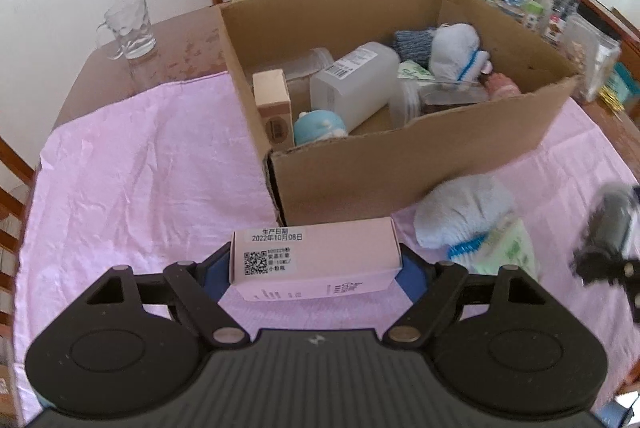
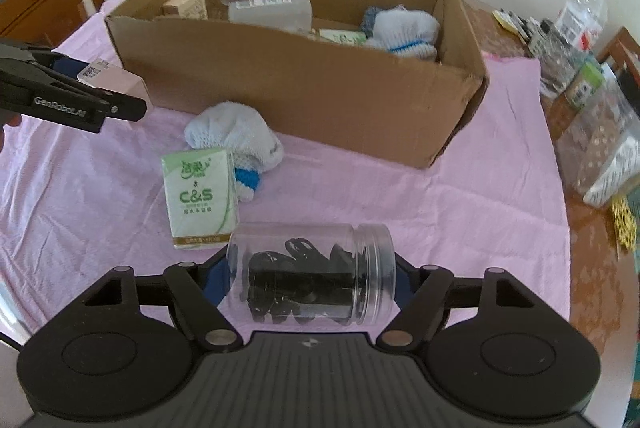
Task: Organize objects
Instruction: 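Carry the pink box into the cardboard box and open left tool while right tool carries the jar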
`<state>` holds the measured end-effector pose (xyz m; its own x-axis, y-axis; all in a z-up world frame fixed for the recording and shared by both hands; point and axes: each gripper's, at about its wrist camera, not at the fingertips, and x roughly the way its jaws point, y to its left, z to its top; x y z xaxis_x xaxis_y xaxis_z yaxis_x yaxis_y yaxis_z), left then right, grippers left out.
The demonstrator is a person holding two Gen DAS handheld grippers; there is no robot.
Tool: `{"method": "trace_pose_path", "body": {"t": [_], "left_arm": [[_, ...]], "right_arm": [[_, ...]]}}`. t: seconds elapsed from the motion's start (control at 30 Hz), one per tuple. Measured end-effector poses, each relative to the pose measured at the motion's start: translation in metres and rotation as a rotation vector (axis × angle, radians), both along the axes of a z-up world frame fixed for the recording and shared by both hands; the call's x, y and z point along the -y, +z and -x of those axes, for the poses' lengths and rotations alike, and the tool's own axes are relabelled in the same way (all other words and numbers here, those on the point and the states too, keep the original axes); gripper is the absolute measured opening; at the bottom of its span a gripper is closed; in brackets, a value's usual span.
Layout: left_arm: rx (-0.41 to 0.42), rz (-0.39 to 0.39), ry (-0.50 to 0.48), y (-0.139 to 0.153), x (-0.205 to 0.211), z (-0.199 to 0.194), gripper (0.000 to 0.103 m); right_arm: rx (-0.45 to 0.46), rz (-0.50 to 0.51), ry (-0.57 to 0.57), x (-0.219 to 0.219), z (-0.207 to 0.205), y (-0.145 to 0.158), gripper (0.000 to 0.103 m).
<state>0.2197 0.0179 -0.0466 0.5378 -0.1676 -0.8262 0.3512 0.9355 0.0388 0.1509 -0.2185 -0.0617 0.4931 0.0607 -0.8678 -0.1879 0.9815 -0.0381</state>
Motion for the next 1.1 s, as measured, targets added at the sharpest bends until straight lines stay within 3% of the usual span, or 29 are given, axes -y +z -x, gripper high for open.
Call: {"method": "trace_pose_path", "body": {"t": [0.27, 0.53, 0.73, 0.87, 1.1], "left_arm": [[-0.008, 0.017, -0.094, 0.051, 0.002, 0.014, 0.081], [0.07, 0.068, -0.133, 0.096, 0.028, -0.004, 0.081], [0.127, 0.067, -0.116, 0.105, 0.049, -0.035, 0.082], [0.152, 0.072, -0.074, 0.101, 0.057, -0.048, 0.099], [0.134, 0.091, -0.005, 0.088, 0.048, -0.041, 0.1]], "right_arm": [[0.038, 0.002, 0.129, 0.005, -0.011, 0.035, 0.08], [0.124, -0.009, 0.227, 0.01, -0.028, 0.076, 0.08], [0.179, -0.014, 0.241, 0.023, -0.047, 0.097, 0.079], [0.198, -0.015, 0.238, 0.03, -0.059, 0.102, 0.079], [0.211, -0.006, 0.259, 0.038, -0.076, 0.106, 0.08]]}}
